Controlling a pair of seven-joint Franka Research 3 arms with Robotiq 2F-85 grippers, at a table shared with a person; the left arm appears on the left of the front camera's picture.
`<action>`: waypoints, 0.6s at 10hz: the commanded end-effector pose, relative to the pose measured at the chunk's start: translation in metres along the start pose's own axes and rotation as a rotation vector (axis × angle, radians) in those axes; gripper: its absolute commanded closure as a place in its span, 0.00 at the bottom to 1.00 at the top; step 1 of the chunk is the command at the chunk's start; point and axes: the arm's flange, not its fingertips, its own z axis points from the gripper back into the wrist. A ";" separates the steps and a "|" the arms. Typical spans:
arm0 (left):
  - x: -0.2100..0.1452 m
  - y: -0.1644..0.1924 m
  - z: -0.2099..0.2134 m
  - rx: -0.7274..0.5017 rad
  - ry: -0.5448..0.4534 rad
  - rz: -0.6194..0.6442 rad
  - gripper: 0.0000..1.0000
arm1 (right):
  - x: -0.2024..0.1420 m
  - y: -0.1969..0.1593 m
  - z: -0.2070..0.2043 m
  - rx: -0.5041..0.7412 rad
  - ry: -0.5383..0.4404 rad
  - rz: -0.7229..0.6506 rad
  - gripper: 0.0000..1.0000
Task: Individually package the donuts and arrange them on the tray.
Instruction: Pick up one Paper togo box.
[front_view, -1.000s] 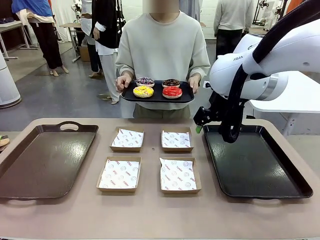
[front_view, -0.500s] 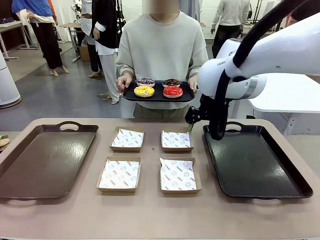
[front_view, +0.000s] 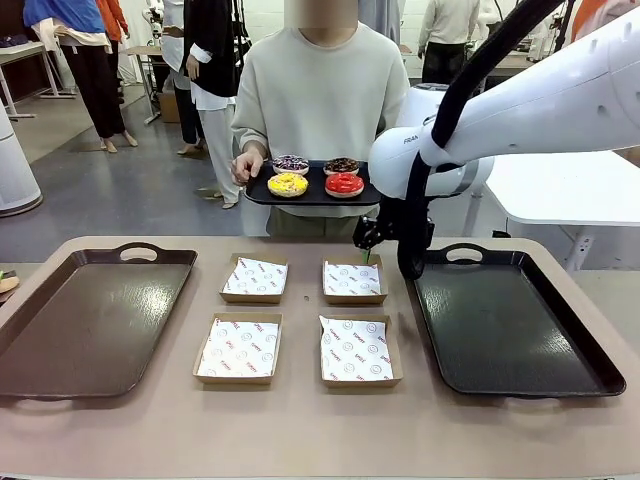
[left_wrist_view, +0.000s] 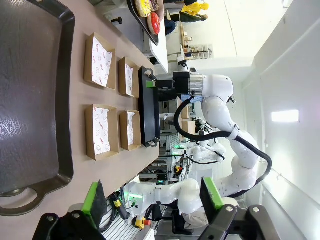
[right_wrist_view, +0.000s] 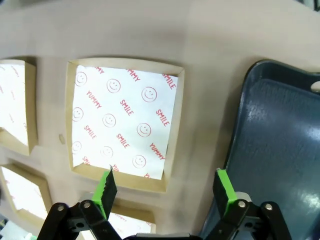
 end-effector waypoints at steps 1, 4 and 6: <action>0.001 -0.001 0.000 -0.011 -0.011 -0.005 0.00 | 0.013 0.004 -0.008 -0.024 0.030 -0.035 0.00; 0.001 -0.001 0.000 -0.011 -0.011 -0.005 0.00 | 0.015 0.002 -0.021 -0.020 0.058 -0.041 0.00; 0.001 -0.001 0.000 -0.011 -0.011 -0.005 0.00 | 0.015 0.001 -0.032 -0.022 0.084 -0.031 0.00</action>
